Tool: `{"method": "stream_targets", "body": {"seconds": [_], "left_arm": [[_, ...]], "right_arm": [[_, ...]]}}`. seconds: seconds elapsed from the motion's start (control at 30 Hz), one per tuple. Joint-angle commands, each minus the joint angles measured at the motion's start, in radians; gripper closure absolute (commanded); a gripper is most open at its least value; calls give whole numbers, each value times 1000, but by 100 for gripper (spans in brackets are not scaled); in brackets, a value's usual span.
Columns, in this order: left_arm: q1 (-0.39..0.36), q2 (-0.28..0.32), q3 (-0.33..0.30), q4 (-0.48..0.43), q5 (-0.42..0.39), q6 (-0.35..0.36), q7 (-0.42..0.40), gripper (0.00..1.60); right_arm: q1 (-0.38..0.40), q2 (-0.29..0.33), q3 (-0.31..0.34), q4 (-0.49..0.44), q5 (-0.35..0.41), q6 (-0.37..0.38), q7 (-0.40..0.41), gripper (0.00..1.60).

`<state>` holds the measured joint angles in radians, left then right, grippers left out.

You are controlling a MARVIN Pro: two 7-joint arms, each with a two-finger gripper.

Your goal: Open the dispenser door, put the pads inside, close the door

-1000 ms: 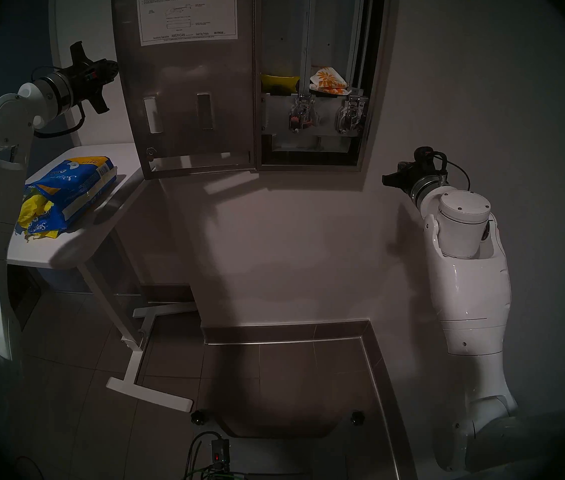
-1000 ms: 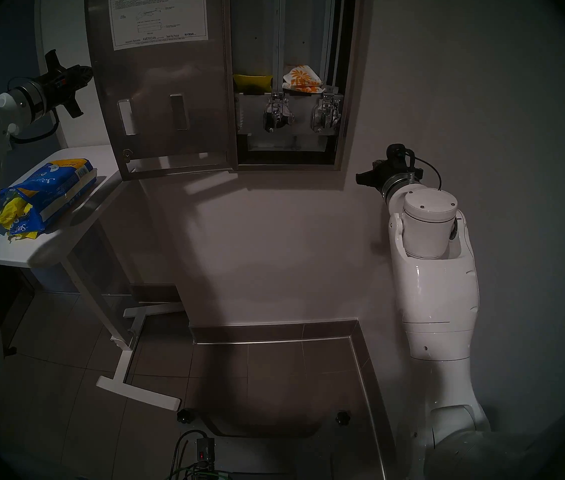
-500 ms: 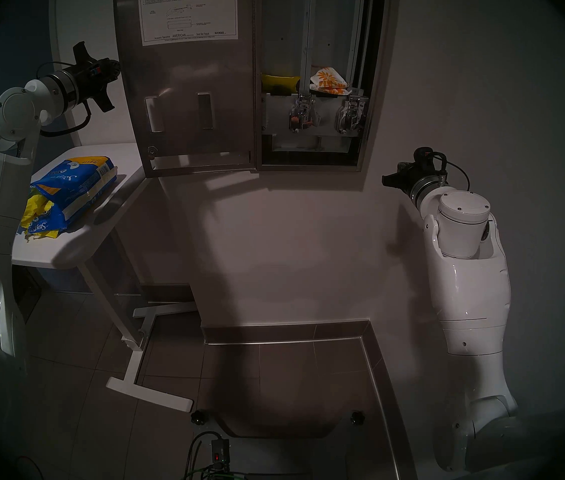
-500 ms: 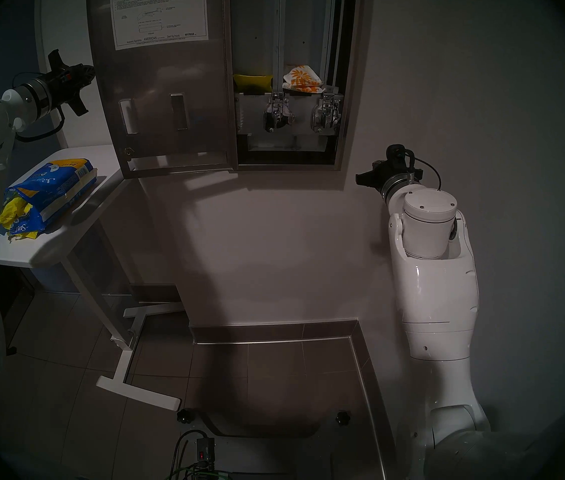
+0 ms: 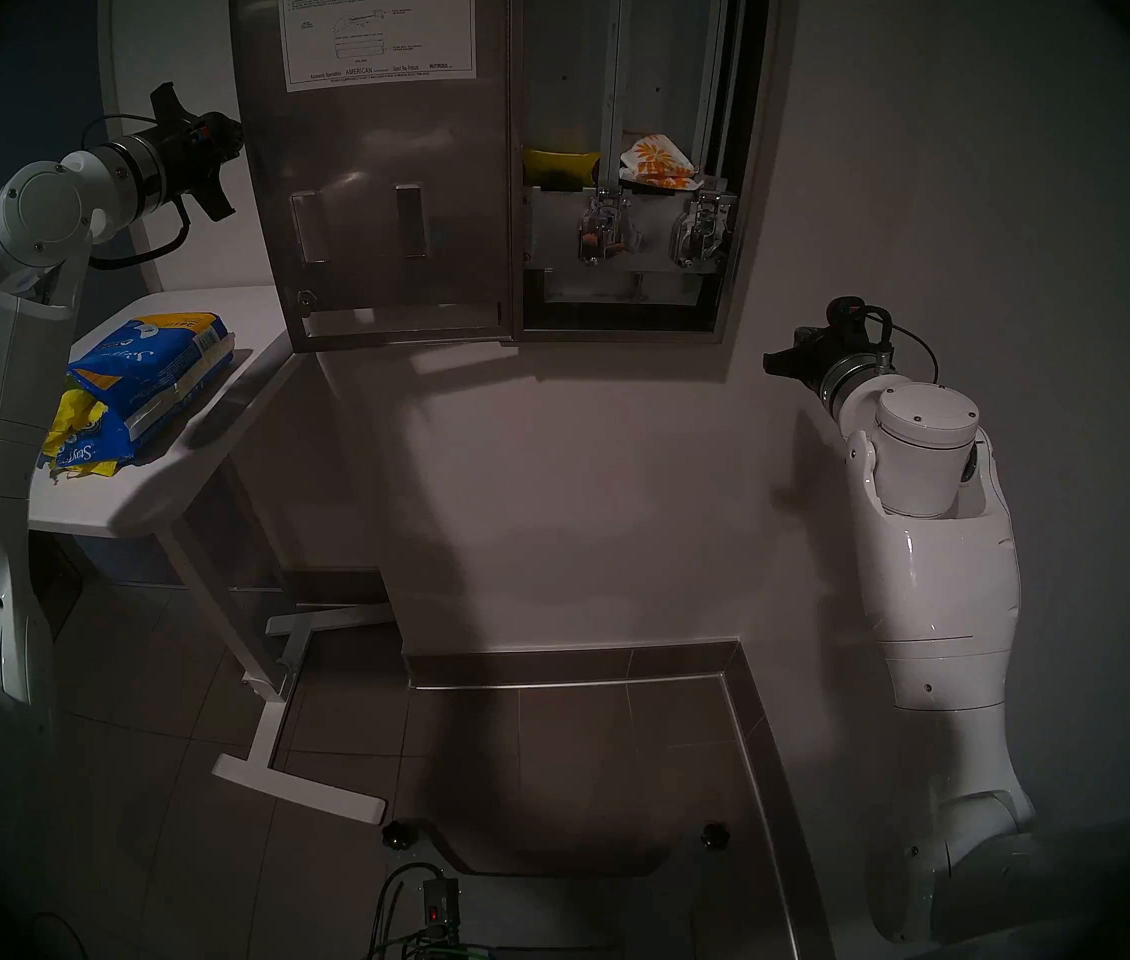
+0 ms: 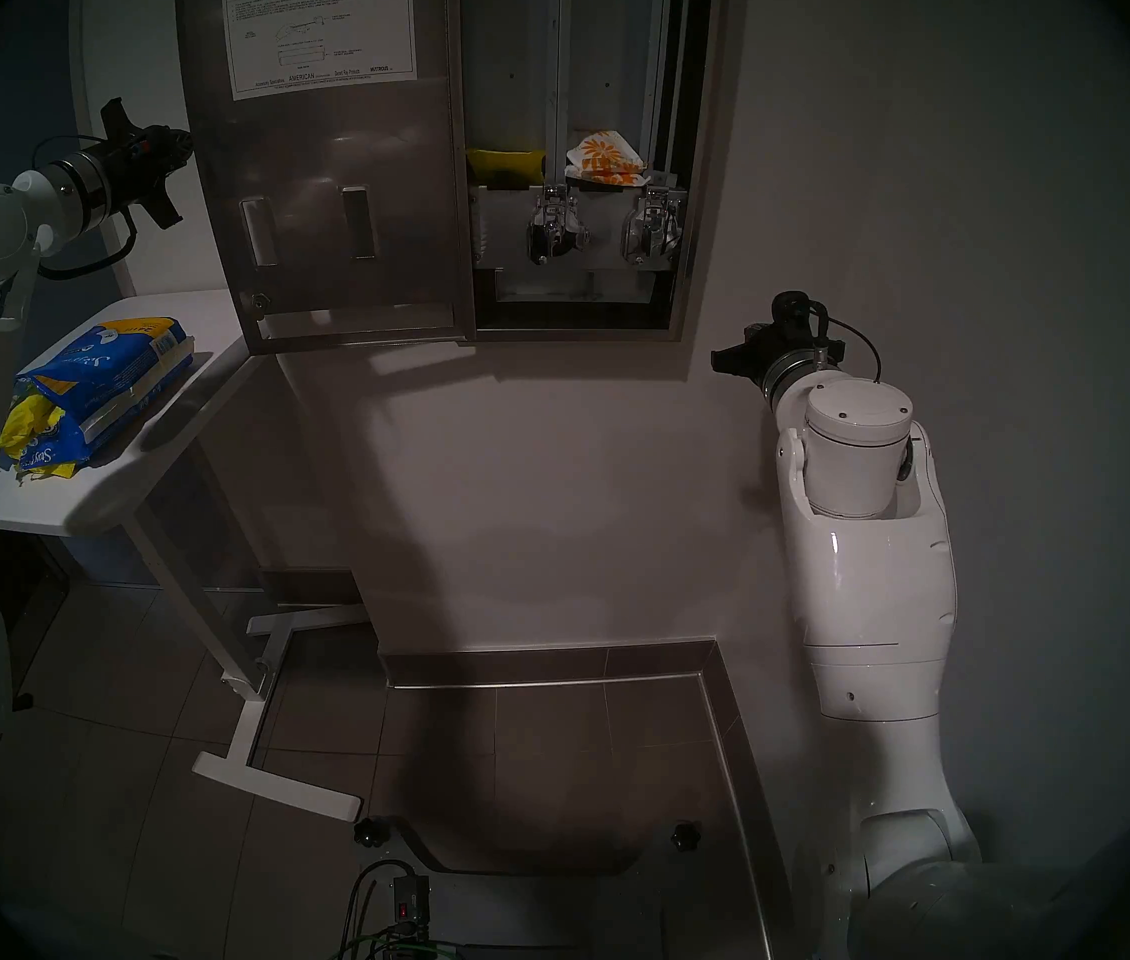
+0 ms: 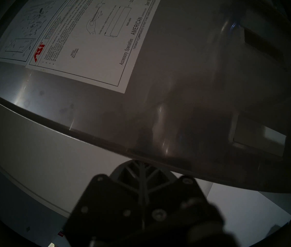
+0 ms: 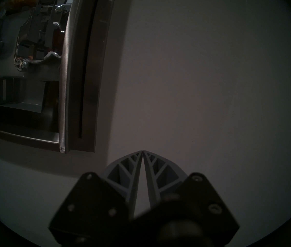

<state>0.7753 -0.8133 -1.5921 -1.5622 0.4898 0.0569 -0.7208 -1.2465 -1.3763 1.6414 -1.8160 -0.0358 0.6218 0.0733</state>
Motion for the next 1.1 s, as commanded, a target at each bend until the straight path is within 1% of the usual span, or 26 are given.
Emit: {"method": "stream_targets", "body": {"seconds": [0.0, 0.1, 0.13, 0.2, 0.3, 0.37, 0.43, 0.63, 0.67, 0.73, 0.8, 0.87, 0.9, 0.93, 0.97, 1.0, 1.03, 1.07], "left_arm": [[-46, -106, 105, -106, -92, -57, -24, 160], [-50, -111, 106, -110, -90, -44, -27, 160], [-52, -100, 107, -99, -91, -43, -27, 160], [-56, -112, 107, -110, -89, -28, -31, 160], [-60, -103, 108, -101, -90, -20, -33, 160], [-61, -115, 108, -112, -88, -10, -37, 160], [-65, -106, 109, -101, -88, -3, -40, 160], [-74, -119, 111, -111, -86, 22, -52, 160], [-77, -107, 113, -99, -87, 25, -54, 160], [-76, -131, 112, -123, -85, 32, -56, 160], [-81, -114, 116, -106, -87, 40, -61, 160], [-83, -118, 116, -109, -86, 48, -64, 160], [-84, -133, 116, -124, -84, 54, -66, 160], [-87, -115, 119, -105, -86, 56, -67, 160], [-86, -137, 116, -127, -84, 62, -69, 160], [-90, -112, 120, -102, -87, 64, -71, 160], [-89, -129, 118, -119, -85, 68, -72, 160], [-90, -129, 119, -119, -85, 72, -74, 160]], "right_arm": [[7, 1, 0, -7, 0, -2, 0, 109], [7, 1, 0, -5, 0, -2, 0, 109], [7, 1, 0, -5, 0, -2, 0, 109], [7, 1, 0, -4, 0, -2, 0, 109], [7, 1, 0, -3, 0, -2, 0, 109], [7, 1, 0, -2, 0, -2, 0, 109], [7, 1, 0, -1, 0, -2, 0, 109], [8, 1, 0, 2, 0, -3, 0, 109], [8, 1, 0, 2, 0, -3, 0, 109], [8, 1, 0, 3, 0, -3, 0, 109], [8, 1, 0, 4, 0, -3, 0, 109], [8, 1, 0, 4, 0, -3, 0, 109], [9, 1, 0, 5, 0, -3, 0, 109], [9, 1, 0, 5, 0, -3, 0, 109], [9, 1, 0, 5, 0, -3, 0, 109], [9, 1, 0, 6, 0, -3, 0, 109], [9, 1, 0, 6, 0, -3, 0, 109], [9, 1, 0, 6, 0, -3, 0, 109]]}}
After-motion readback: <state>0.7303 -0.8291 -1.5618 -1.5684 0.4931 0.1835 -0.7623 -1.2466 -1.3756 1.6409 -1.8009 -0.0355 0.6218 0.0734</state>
